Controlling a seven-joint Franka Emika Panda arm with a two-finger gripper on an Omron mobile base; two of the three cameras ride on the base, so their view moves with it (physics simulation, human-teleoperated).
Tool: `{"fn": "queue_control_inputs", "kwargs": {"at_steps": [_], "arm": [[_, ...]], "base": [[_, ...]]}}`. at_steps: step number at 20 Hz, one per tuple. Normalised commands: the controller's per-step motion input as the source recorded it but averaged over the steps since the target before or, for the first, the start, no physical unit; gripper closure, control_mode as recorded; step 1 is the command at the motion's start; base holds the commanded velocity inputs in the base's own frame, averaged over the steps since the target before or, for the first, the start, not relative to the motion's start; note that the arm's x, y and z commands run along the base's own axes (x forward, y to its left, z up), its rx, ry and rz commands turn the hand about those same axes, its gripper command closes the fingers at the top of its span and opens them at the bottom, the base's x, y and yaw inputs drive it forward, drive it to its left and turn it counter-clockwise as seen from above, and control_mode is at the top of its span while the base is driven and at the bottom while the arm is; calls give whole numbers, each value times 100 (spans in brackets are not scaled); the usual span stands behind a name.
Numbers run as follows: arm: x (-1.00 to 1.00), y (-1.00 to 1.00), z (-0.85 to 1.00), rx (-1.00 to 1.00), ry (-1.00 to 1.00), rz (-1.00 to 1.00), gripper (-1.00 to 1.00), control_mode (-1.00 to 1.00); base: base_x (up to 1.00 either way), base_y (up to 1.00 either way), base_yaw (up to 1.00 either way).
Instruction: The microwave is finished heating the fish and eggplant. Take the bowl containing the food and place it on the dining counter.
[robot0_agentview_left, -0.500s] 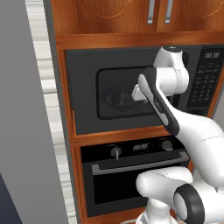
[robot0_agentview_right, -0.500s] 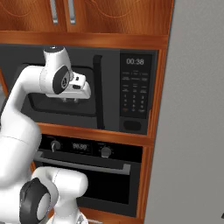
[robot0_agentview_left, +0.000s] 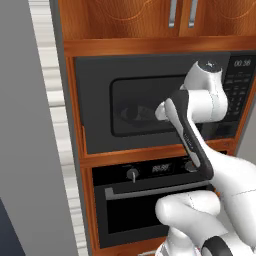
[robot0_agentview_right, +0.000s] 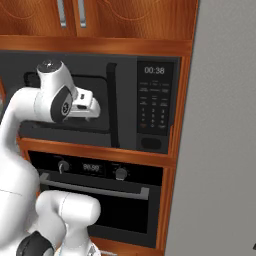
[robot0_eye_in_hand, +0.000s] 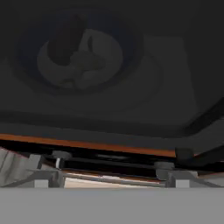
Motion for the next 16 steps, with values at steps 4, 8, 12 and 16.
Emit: {"fn": "queue_control_inputs", "kwargs": {"at_steps": [4,8,12,16], "arm": [[-91,-4,-14,0,-37,0,-100,-100],[-37,0,-1,1,-12,0,-100,100],[0,0,0,0,0,0,-100,100],[0,0,0,0,0,0,-100,100]], "base": [[0,0,0],[-2,0,0],[-31,-20,0],[-39,-40,-2]]}}
